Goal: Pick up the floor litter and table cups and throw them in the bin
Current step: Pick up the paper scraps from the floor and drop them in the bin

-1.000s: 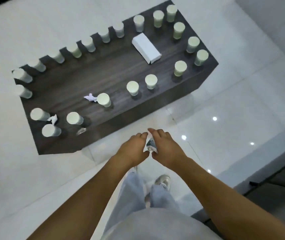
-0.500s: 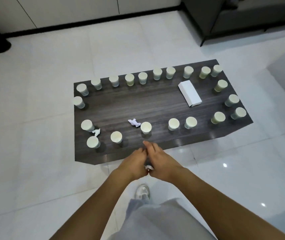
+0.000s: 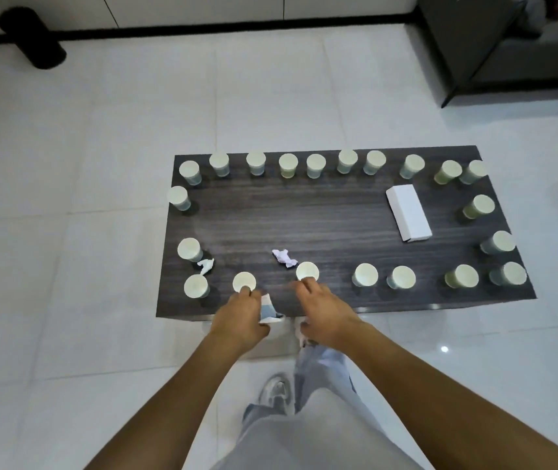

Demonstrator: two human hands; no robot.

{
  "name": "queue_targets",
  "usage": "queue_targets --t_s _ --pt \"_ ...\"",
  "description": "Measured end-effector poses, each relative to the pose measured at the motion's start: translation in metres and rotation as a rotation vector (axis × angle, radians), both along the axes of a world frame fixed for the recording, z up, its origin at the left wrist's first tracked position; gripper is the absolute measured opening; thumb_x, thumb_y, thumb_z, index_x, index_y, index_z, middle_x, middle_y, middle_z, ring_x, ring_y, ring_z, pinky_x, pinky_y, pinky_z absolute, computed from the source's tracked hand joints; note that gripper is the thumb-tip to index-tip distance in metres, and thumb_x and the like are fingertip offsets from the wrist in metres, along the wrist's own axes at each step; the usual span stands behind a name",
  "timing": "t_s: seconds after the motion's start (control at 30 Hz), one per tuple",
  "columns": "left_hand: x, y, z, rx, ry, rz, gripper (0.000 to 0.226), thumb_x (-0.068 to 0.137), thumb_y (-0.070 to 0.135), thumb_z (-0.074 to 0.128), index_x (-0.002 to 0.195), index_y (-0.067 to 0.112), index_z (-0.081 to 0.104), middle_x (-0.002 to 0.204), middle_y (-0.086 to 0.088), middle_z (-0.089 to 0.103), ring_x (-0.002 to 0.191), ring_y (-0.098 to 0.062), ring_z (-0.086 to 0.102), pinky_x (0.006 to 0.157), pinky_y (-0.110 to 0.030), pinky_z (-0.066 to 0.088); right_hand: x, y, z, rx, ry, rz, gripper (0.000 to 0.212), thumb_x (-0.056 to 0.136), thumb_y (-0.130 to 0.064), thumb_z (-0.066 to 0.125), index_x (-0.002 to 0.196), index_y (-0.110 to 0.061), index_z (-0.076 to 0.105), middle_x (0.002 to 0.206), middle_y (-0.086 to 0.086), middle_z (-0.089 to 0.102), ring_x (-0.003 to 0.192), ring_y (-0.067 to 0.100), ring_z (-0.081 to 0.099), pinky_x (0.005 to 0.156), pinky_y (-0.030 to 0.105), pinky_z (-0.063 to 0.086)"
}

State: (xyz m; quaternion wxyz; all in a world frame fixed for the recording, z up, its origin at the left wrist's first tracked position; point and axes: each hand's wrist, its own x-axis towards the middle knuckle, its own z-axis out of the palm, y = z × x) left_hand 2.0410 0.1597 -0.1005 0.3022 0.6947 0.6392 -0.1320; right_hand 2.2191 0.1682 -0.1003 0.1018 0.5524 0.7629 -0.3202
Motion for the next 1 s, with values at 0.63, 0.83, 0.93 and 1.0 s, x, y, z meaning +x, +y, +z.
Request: queue_targets --t_s 0.63,0.83,0.93,1.0 --pt "-0.021 0.126 -0.093 -0.001 -0.052 0.506 0.053 0.08 0.035 0.069 0.126 0.019 0.048 0.121 -0.003 0.054 0.112 -0.022 0.051 0.085 -0.039 0.049 -0.013 0.183 -0.16 -0.15 -0.091 0.09 0.059 0.086 -0.008 0.054 0.141 -0.015 0.034 0.138 0.009 0.037 0.124 0.03 0.036 0.091 0.039 0.044" --pt "-0.041 0.141 -0.146 0.011 -0.098 0.57 0.054 0.081 0.036 0.07 0.127 0.019 0.048 0.121 0.0 0.053 0.11 -0.02 0.052 0.084 -0.037 0.046 -0.045 0.192 -0.24 -0.195 -0.233 0.221 0.069 0.085 -0.011 0.064 0.142 -0.017 0.027 0.146 0.015 0.022 0.13 0.035 0.029 0.094 0.043 0.045" --pt "-0.052 0.145 -0.167 -0.008 -0.122 0.598 0.054 0.08 0.036 0.071 0.127 0.02 0.048 0.121 0.001 0.052 0.111 -0.021 0.051 0.085 -0.039 0.046 -0.053 0.195 -0.268 -0.233 -0.295 0.184 0.073 0.081 -0.006 0.067 0.14 -0.017 0.024 0.142 0.015 0.021 0.128 0.036 0.027 0.091 0.046 0.048" --pt "-0.058 0.148 -0.178 -0.025 -0.14 0.622 0.056 0.08 0.036 0.071 0.128 0.021 0.047 0.121 0.001 0.051 0.112 -0.022 0.051 0.088 -0.042 0.048 -0.057 0.197 -0.281 -0.257 -0.32 0.139 0.075 0.079 0.0 0.066 0.138 -0.017 0.024 0.14 0.016 0.019 0.129 0.037 0.025 0.088 0.047 0.051"
